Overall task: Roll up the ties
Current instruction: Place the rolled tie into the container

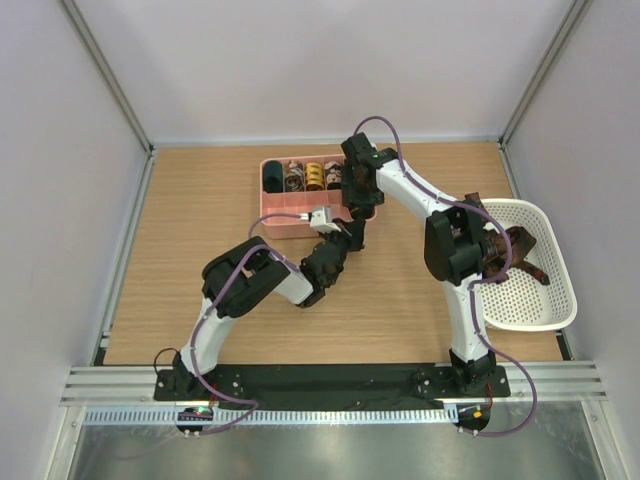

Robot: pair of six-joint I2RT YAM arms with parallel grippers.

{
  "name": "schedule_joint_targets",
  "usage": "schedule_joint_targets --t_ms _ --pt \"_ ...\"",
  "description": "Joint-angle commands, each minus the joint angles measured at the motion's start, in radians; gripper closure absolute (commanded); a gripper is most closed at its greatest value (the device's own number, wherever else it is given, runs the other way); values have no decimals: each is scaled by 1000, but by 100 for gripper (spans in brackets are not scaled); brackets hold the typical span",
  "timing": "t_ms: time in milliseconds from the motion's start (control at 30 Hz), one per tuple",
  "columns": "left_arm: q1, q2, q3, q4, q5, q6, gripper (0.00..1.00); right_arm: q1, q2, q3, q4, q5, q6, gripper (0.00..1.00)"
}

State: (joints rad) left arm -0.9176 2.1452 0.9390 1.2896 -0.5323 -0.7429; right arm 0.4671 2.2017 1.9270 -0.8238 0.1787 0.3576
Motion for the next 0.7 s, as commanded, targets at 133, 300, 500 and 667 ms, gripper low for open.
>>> schedule_joint_targets --t_ms 133,300,500,667 --pt "26 33 69 257 -46 48 100 -8 32 -8 -130 -53 -3 31" --pt "40 44 89 258 -37 56 100 -10 32 -11 -127 -50 1 29" --pt "68 70 116 257 -8 50 100 -8 30 -10 -130 -45 1 23" --pt "89 88 136 258 23 53 100 -7 27 -10 -127 -53 6 22"
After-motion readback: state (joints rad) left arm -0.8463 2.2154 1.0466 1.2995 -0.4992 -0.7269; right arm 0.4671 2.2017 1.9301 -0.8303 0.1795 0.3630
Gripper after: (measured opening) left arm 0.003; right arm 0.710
